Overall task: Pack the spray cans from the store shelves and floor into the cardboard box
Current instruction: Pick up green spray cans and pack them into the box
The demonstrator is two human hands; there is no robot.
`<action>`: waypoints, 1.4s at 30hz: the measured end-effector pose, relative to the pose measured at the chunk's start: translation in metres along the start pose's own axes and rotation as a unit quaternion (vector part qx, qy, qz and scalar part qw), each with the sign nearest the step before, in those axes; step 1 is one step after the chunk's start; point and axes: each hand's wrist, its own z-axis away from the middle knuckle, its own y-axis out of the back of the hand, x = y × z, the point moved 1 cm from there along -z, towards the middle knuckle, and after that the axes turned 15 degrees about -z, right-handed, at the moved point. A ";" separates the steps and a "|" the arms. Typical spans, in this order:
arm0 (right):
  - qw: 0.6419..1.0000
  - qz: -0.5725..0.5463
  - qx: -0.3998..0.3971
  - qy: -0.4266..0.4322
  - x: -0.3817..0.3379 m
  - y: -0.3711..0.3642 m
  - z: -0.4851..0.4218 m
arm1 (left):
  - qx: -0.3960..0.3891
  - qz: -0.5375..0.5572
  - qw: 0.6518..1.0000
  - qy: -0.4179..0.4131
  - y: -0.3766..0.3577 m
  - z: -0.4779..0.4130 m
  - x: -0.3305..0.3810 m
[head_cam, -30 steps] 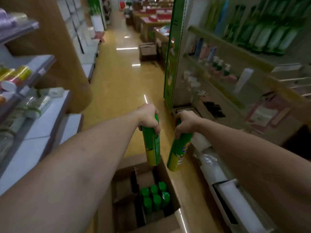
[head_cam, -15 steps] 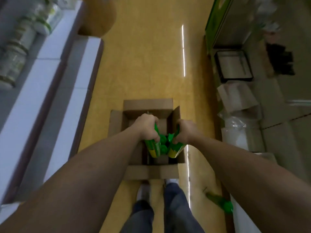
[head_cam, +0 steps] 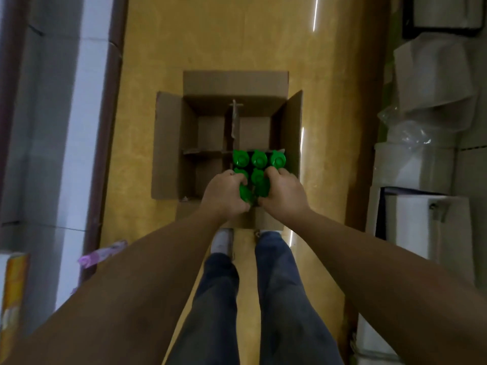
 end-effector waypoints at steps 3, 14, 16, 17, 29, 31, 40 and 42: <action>1.000 -0.009 -0.008 -0.022 0.007 -0.006 -0.004 | 0.009 0.003 1.000 0.006 -0.020 0.003 -0.001; 0.999 -0.042 0.024 -0.018 0.052 -0.036 -0.001 | 0.018 0.034 0.999 0.010 -0.046 -0.022 -0.011; 0.998 -0.056 0.028 -0.021 0.060 -0.046 -0.006 | 0.020 0.035 0.999 0.007 -0.057 -0.028 -0.013; 0.997 -0.062 0.030 -0.022 0.065 -0.052 -0.009 | 0.020 0.032 0.999 0.007 -0.063 -0.031 -0.015; 0.992 -0.103 0.004 -0.077 0.126 -0.141 -0.066 | 0.000 0.050 0.997 0.053 -0.170 -0.082 -0.036; 0.992 -0.098 -0.007 -0.083 0.137 -0.150 -0.074 | -0.009 0.061 0.997 0.049 -0.183 -0.089 -0.038; 0.990 -0.103 -0.022 -0.098 0.160 -0.193 -0.098 | -0.040 0.106 0.992 0.052 -0.224 -0.114 -0.065; 0.988 -0.105 -0.027 -0.107 0.162 -0.196 -0.098 | -0.062 0.111 0.990 0.056 -0.225 -0.119 -0.068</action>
